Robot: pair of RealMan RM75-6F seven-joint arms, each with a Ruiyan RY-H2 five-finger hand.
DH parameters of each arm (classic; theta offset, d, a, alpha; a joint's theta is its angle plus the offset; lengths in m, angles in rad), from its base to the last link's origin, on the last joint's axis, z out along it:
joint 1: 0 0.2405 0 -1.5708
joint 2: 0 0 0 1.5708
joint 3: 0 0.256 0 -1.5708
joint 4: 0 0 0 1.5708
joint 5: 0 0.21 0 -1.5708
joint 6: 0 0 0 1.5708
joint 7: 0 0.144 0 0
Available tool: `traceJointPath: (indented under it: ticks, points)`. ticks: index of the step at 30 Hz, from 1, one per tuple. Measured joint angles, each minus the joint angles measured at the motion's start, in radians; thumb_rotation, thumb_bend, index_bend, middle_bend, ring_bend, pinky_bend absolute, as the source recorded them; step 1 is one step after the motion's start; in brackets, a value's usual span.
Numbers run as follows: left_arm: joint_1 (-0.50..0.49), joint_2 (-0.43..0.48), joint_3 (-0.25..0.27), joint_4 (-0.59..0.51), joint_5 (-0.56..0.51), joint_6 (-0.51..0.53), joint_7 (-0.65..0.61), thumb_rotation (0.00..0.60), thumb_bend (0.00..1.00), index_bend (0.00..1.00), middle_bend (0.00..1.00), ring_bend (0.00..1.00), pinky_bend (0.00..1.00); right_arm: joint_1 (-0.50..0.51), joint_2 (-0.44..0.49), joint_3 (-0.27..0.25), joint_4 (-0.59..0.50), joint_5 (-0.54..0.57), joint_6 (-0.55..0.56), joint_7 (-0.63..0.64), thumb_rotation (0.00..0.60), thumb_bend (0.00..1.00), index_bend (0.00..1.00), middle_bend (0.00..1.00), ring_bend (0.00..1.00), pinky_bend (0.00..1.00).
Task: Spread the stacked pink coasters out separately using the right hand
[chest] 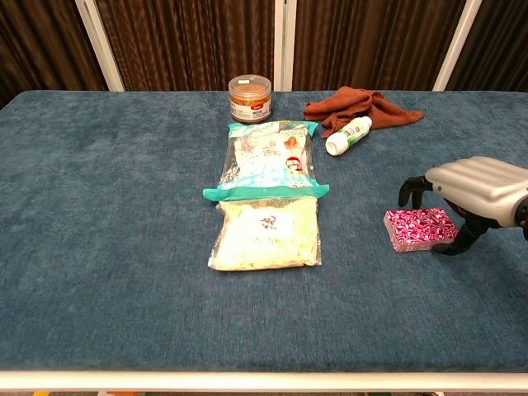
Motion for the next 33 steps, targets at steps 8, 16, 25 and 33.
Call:
traceJointPath:
  ticks: [8, 16, 25, 33]
  points:
    - [0.0, 0.0, -0.001, 0.001, -0.001, 0.0, -0.004, 0.6, 0.02, 0.12, 0.1, 0.0, 0.13, 0.008, -0.004, -0.004, 0.006, -0.011, 0.004, 0.017, 0.6, 0.13, 0.3, 0.33, 0.77, 0.89]
    - [0.001, 0.0, -0.001, 0.003, -0.002, -0.001, -0.008, 0.6, 0.02, 0.12, 0.1, 0.0, 0.13, 0.013, -0.01, -0.009, 0.014, -0.005, 0.005, 0.014, 0.6, 0.14, 0.33, 0.36, 0.77, 0.89]
    - [0.0, 0.002, -0.002, 0.001, -0.002, -0.002, -0.011, 0.6, 0.02, 0.12, 0.1, 0.0, 0.13, 0.014, -0.009, -0.01, 0.01, -0.014, 0.023, 0.017, 0.6, 0.17, 0.38, 0.41, 0.77, 0.89]
    - [0.0, 0.003, -0.002, -0.002, 0.0, 0.0, -0.01, 0.6, 0.02, 0.12, 0.1, 0.0, 0.13, 0.01, -0.003, -0.014, 0.005, -0.029, 0.038, 0.029, 0.6, 0.18, 0.4, 0.42, 0.77, 0.89]
